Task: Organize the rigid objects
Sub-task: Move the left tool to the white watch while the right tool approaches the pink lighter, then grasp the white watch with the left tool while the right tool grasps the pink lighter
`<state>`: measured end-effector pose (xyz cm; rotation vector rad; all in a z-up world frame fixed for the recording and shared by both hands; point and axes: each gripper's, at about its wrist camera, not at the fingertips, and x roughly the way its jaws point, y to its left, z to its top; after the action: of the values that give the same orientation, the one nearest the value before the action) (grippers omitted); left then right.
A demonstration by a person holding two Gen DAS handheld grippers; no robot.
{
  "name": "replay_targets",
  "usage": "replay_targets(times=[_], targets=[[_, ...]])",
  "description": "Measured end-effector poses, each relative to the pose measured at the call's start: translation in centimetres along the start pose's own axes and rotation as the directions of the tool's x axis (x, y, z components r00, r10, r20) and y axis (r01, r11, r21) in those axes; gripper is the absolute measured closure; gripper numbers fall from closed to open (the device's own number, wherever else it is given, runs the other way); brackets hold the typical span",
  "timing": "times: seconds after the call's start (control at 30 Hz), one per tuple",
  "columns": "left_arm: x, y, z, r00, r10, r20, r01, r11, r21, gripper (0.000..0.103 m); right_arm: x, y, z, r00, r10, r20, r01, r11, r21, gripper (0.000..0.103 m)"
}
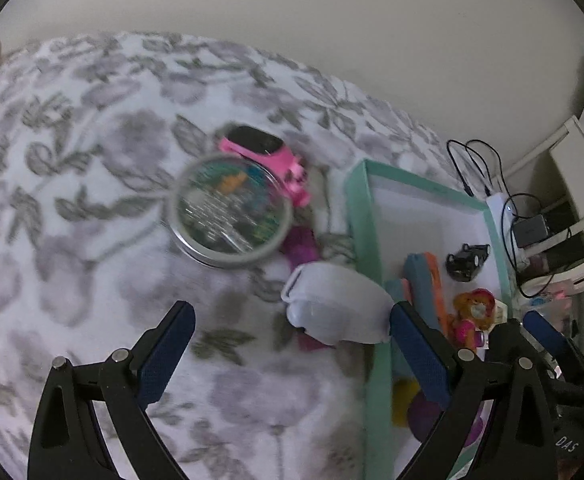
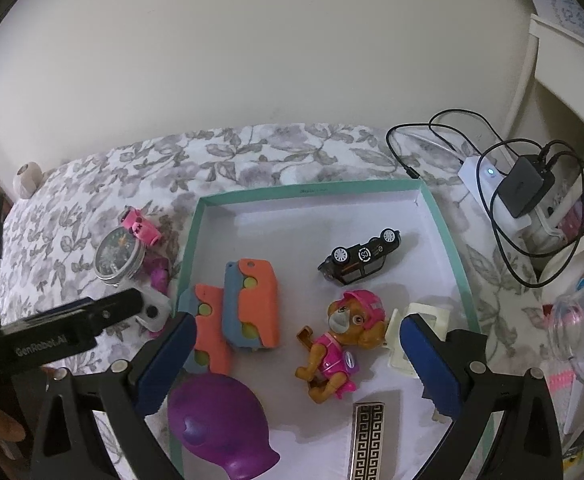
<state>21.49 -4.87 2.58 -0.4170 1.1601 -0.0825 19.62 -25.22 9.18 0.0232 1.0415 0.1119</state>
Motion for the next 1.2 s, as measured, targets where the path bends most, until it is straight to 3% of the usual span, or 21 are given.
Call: replay_targets(times=[0.17,0.37,0.5,0.63,0.9,1.03,1.1,1.2], targets=[[0.7,-0.8,-0.4,1.000,-0.010,0.007,0.010,1.000,0.012,0.009,0.1,-0.2,0.0,1.000,0.004,0.000,-0.004,1.000,0.006,0.000],[0.3,-1.9,-0.3,0.997,-0.066,0.030,0.065,0.997,0.046,0.042,0.3,-0.1,0.0,1.000,0.001,-0.006,-0.001,1.000,0.005,0.000],[0.1,-2.2,-0.3,0.998,-0.059,0.038,0.057,0.996,0.072,0.042,0.2,0.3,0.0,1.000,0.001,-0.003,-0.001,1.000,-0.007,0.000],[-1.2,-0.5,0.3,0.996,-0.080,0.039,0.080,0.997,0.010,0.043,0.2,0.8,0.2,1.000,0.001,0.011,-0.001,1.000,-0.012,0.000],[-6.0,4.6,2.1,0.992,-0.032,0.118,0.043,0.994,-0.096,0.043,0.6,5.0,1.2,0.999,0.046,0.029,-0.044,0.996,-0.076,0.001],[-7.3,7.2,2.5,0.989,0.006,0.146,0.017,0.988,-0.157,0.043,1.4,8.6,1.8,0.997,0.078,0.013,-0.076,0.988,-0.136,0.019],[-7.8,8.7,2.6,0.987,0.027,0.158,0.003,0.982,-0.189,0.043,1.8,9.8,1.9,0.996,0.094,0.005,-0.092,0.984,-0.151,0.023],[-8.3,10.8,2.6,0.986,0.017,0.167,0.024,0.970,-0.241,0.043,2.6,12.0,2.2,0.995,0.102,-0.012,-0.102,0.978,-0.182,0.035]])
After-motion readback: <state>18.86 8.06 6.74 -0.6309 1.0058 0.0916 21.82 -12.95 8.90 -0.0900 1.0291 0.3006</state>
